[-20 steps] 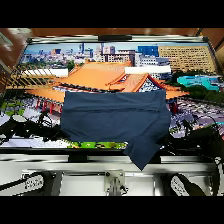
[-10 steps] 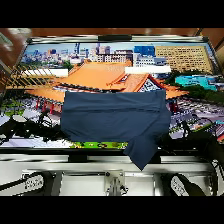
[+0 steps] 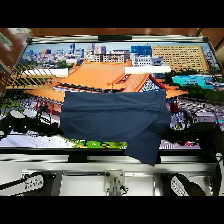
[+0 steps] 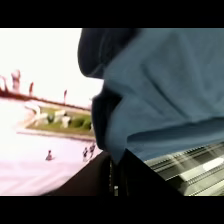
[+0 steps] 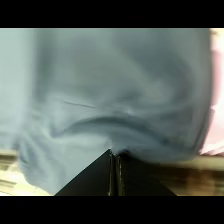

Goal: Fold the shirts.

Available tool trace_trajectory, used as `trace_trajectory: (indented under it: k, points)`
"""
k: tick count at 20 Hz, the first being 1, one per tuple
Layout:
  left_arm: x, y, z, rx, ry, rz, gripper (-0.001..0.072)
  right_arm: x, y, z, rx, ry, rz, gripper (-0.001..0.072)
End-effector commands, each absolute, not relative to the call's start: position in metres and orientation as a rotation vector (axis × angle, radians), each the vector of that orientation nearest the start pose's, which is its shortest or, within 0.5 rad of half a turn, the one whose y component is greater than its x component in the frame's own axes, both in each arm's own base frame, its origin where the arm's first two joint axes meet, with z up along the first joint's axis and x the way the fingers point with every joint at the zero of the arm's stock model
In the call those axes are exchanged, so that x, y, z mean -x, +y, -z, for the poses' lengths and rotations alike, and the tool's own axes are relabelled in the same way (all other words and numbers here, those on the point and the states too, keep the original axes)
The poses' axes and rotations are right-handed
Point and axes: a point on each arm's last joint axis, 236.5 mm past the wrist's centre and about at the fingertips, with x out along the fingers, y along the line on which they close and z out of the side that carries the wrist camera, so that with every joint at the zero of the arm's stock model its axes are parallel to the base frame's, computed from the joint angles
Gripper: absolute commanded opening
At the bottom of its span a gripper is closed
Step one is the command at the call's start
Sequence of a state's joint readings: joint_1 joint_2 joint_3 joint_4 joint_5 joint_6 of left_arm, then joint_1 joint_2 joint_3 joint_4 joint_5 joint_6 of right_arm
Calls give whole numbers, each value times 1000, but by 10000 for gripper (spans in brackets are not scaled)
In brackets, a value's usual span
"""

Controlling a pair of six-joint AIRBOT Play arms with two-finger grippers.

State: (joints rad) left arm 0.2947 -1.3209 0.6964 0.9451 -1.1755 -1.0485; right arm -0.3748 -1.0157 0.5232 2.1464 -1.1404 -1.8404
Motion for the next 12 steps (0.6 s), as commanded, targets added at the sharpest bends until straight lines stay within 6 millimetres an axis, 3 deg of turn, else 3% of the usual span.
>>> trace_trajectory:
  k: [1, 5, 9, 12]
  points:
    - [-307, -53, 62, 501, 1402, 459, 29, -295, 13, 30, -638, 1235, -99, 52]
    - [-364, -38, 33, 524, 1316, 400, 29, -355, -6, -14, -630, 1048, -80, 52]
    - [-415, -40, 22, 592, 1274, 389, 30, -419, 11, -13, -572, 1032, -131, 52]
    - [-441, -35, 35, 669, 1293, 326, 30, -466, 10, -2, -566, 1021, -96, 52]
